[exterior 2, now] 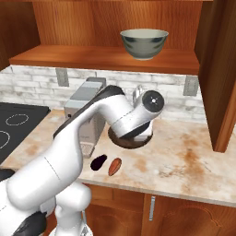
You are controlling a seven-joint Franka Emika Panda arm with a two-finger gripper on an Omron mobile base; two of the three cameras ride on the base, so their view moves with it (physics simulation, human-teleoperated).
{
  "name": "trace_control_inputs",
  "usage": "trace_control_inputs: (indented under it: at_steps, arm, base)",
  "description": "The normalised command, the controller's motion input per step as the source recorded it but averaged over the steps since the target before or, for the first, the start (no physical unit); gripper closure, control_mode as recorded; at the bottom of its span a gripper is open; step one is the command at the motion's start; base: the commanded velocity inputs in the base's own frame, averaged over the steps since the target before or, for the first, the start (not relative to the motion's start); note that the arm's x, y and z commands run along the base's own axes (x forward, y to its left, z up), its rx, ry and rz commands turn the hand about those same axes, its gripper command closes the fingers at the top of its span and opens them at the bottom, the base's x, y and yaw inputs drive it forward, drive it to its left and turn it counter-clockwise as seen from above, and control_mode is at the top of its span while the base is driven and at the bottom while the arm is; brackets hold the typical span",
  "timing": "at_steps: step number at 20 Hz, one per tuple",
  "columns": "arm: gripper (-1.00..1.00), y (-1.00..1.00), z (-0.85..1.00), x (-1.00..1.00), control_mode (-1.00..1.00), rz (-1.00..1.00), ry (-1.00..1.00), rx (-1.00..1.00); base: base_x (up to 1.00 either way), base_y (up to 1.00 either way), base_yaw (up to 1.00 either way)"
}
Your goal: Pick both bowls and place them on the counter. Then place the eggplant in one bowl and place the sweet potato in the other bowl.
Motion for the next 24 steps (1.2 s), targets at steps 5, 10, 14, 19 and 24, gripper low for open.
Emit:
trace_control_inputs:
  at_steps: [5, 10, 14, 19, 24]
  arm:
    - [-1.0, 0.0, 0.65, -0.17, -1.0, -0.08, -0.02, -0.01]
    - [-1.0, 0.0, 0.7, -0.14, -1.0, -0.05, -0.01, 0.0]
    - [-1.0, 0.0, 0.71, -0.14, -1.0, -0.01, -0.01, 0.01]
    - [-1.0, 0.0, 0.66, -0.07, -1.0, -0.01, -0.05, 0.04]
    - [-1.0, 0.0, 0.5, 0.0, -1.0, 0.0, -0.1, 0.05]
  base:
    - [0.0, 0.0, 0.0]
    - [0.0, 0.0, 0.0]
    - [0.0, 0.0, 0.0]
    - [0.0, 0.0, 0.0]
    - [0.0, 0.0, 0.0]
